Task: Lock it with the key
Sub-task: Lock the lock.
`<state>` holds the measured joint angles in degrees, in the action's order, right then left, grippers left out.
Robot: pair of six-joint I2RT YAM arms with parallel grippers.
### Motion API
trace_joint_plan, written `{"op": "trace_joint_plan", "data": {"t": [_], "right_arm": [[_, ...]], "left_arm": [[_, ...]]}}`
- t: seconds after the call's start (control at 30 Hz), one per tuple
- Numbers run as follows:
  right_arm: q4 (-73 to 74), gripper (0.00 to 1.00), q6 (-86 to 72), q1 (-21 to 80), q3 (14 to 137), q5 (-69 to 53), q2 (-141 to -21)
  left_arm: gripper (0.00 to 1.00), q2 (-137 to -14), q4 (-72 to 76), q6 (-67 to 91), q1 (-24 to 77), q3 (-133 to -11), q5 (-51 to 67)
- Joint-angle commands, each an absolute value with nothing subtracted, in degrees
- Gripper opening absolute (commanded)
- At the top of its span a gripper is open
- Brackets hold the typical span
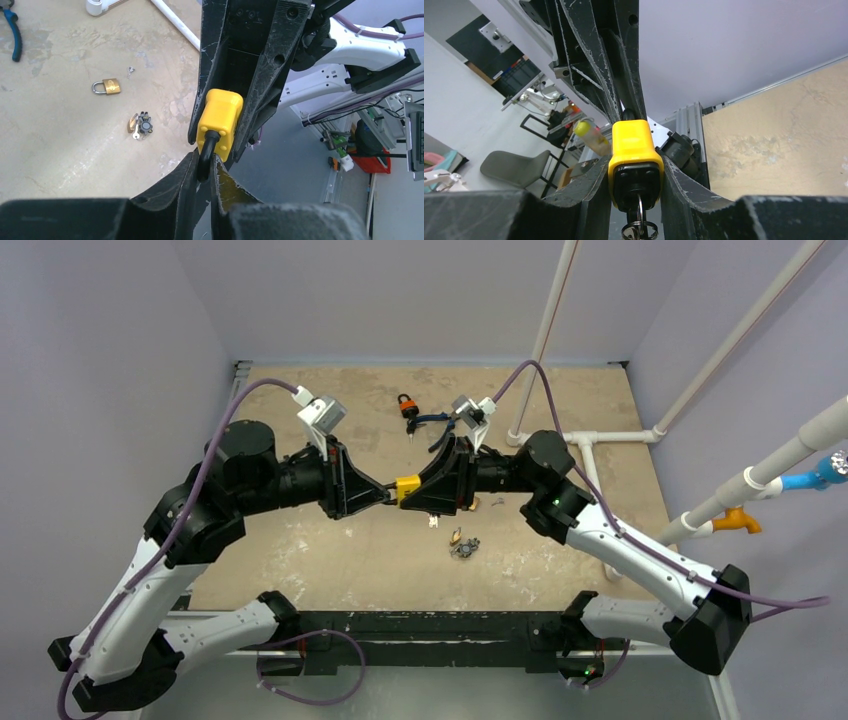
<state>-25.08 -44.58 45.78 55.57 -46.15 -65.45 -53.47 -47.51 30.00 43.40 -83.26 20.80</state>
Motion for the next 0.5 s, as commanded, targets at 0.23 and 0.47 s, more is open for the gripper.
{"op": "trace_joint_plan", "data": {"t": [0.23,0.47], "right_arm": [[-27.2,0.17,-42.91,45.53,56.98,-44.63,-63.49],[-23.38,0.77,-39.29,44.44,54.41,-42.66,-61.61]], "left_arm": [[0.0,-52.72,-43.61,31.38,42.58,-82.3,22.18],[0.0,-48.14,-43.74,31.3,34.07,-81.0,24.2]]}}
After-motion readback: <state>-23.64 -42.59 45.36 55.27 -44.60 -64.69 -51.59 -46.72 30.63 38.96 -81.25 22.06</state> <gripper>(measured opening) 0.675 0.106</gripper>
